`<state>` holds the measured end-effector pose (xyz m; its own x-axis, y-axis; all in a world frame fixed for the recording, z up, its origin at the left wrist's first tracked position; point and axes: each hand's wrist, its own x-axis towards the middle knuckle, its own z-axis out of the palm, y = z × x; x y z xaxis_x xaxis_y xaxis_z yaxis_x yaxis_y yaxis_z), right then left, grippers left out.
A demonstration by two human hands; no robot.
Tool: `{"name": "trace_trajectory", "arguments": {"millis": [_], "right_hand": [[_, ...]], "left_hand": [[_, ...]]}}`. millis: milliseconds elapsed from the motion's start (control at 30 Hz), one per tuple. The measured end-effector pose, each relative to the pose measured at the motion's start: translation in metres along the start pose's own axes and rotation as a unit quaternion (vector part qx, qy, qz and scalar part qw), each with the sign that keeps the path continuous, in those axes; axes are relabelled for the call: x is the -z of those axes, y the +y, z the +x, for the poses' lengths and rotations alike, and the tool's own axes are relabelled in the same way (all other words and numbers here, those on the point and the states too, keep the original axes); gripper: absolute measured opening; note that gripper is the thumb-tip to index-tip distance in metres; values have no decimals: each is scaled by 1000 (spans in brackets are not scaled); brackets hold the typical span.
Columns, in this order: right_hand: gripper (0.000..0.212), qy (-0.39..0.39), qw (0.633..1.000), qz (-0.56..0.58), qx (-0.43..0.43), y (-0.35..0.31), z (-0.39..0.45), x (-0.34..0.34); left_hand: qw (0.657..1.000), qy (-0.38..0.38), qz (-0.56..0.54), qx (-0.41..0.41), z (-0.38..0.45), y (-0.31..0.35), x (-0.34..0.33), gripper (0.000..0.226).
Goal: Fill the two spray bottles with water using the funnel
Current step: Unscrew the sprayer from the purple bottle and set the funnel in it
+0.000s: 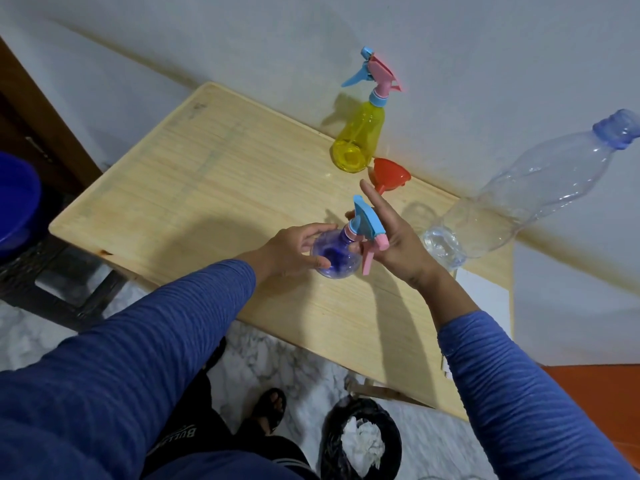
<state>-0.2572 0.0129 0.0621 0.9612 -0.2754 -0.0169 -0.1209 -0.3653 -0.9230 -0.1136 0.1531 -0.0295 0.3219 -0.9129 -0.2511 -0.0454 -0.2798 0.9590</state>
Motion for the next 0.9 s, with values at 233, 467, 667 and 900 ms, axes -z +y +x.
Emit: {"name": "trace_trajectory", "arguments": {"millis": [233, 467, 667, 900], "right_hand": [[59, -25, 999, 20, -24, -4, -4, 4], [81, 24, 999, 27, -24, -8, -1, -1], [103, -2, 999, 25, -25, -8, -3, 3], [87, -8, 1000, 27, -13, -1, -9, 9]], "left_hand": [[1000, 4, -3, 3, 2, 1, -1, 74], [1000, 6, -1, 6, 4, -2, 0, 73], [1000, 3, -1, 9, 4, 0, -1, 82], [1000, 4, 1, 19, 4, 1, -1, 86]]}}
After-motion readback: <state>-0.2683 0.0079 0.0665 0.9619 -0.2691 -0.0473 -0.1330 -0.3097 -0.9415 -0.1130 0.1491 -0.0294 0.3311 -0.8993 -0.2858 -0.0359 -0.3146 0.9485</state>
